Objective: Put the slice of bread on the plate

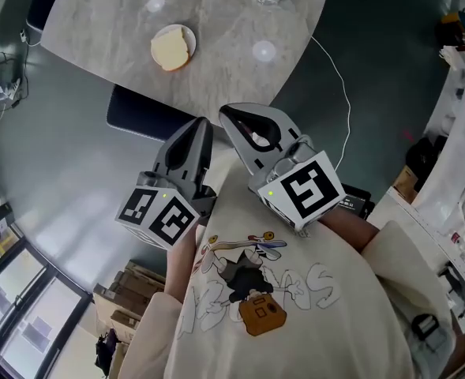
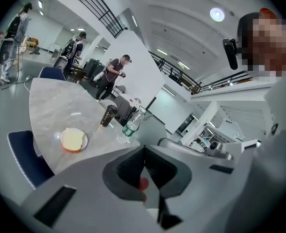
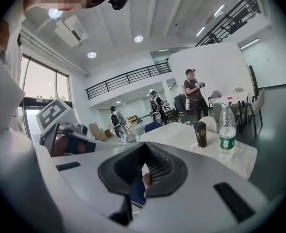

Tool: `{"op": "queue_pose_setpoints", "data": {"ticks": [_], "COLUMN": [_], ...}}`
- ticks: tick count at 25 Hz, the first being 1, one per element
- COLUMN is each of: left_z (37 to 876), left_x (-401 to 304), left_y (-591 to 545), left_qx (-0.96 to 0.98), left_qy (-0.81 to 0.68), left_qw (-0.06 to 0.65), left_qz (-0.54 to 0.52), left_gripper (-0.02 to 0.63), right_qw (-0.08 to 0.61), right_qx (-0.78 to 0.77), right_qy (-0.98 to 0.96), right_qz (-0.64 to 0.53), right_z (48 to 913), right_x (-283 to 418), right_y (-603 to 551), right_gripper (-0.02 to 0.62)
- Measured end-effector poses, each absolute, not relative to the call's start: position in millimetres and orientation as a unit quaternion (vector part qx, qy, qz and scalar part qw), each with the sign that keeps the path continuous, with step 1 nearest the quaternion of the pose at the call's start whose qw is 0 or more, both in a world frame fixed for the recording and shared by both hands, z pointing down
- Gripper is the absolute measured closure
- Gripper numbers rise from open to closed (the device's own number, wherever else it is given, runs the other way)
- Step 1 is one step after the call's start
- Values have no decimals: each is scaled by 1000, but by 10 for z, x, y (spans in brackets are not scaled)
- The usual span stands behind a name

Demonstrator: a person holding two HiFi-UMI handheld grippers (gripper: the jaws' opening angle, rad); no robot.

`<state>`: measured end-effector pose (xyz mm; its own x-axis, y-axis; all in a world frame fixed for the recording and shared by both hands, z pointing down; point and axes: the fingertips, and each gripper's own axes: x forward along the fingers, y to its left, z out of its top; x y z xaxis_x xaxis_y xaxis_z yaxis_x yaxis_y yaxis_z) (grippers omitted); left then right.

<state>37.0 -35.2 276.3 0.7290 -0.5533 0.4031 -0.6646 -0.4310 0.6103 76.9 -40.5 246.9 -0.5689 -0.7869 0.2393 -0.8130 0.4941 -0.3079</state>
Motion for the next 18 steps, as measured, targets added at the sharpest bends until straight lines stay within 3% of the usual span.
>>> {"op": "queue_pose_setpoints", "data": {"ticks": [18], "left_z": [2739], "left_x": [195], "left_y": [-121], "left_qx": [839], "left_qy": [-363], "left_qw": [402], "left_qz": [49], "left_gripper": [595], "right_qw": [56], "right_qx": [447], "right_qy": [-875], "right_qz": [178], "right_z": [2482], "right_x": [555], "right_y": [-195], "right_gripper": [591]}}
